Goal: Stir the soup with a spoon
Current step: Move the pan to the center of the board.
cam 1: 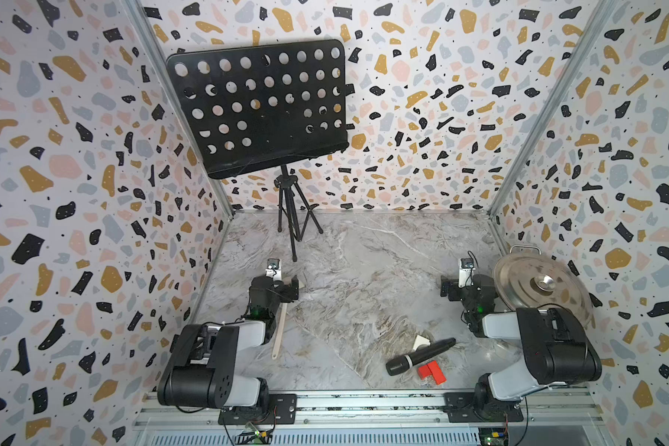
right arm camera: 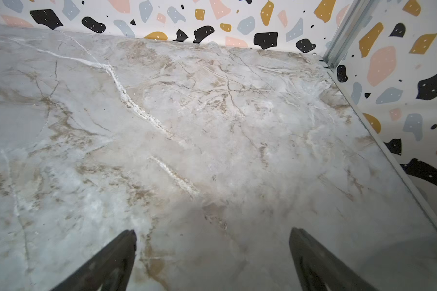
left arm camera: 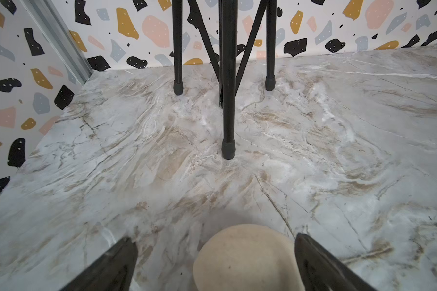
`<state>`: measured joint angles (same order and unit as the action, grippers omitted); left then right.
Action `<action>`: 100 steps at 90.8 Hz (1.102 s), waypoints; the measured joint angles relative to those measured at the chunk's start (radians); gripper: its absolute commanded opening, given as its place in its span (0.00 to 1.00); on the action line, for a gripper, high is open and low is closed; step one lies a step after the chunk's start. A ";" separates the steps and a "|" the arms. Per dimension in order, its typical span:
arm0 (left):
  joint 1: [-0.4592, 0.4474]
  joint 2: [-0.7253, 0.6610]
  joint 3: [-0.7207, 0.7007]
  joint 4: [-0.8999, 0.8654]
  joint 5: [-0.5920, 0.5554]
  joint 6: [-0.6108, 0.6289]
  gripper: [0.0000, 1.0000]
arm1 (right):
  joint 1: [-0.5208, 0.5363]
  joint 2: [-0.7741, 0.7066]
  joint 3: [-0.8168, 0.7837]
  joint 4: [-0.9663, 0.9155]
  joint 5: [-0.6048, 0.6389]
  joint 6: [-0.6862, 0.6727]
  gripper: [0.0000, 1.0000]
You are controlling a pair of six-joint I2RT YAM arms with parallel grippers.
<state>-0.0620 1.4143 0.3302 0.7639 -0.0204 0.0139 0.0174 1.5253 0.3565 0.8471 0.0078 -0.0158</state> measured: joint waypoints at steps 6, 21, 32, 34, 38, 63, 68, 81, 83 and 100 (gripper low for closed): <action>0.000 0.000 0.000 0.000 0.000 0.000 0.99 | 0.000 0.000 0.000 0.000 0.000 0.000 1.00; 0.000 0.000 0.000 0.000 0.000 0.000 0.99 | 0.000 0.000 0.000 0.000 0.000 0.000 1.00; 0.000 0.000 0.000 0.000 0.000 0.000 0.99 | 0.000 0.000 0.000 0.000 0.000 0.000 1.00; 0.000 0.000 0.000 0.000 0.000 0.000 1.00 | 0.000 0.000 0.000 0.000 0.000 0.000 1.00; 0.000 0.000 0.000 0.000 0.000 0.000 1.00 | 0.000 0.000 0.000 0.000 0.000 0.000 1.00; 0.000 0.000 0.000 0.000 0.000 0.000 0.99 | 0.000 0.000 0.000 0.000 0.000 0.000 1.00; 0.000 0.000 0.000 0.000 0.000 0.000 0.99 | 0.000 0.000 0.000 0.000 0.000 0.000 1.00; 0.000 0.000 0.000 0.000 0.000 0.000 0.99 | 0.000 0.000 0.000 0.000 -0.001 0.000 0.99; 0.000 0.000 0.000 0.000 0.000 0.000 1.00 | 0.000 0.000 0.000 0.000 -0.002 -0.001 0.99; 0.000 -0.017 0.009 -0.042 -0.051 -0.014 0.99 | 0.000 -0.055 0.050 -0.143 -0.037 -0.019 0.96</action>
<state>-0.0620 1.3972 0.3393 0.7219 -0.0715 0.0002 0.0170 1.4704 0.4061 0.7040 -0.0296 -0.0345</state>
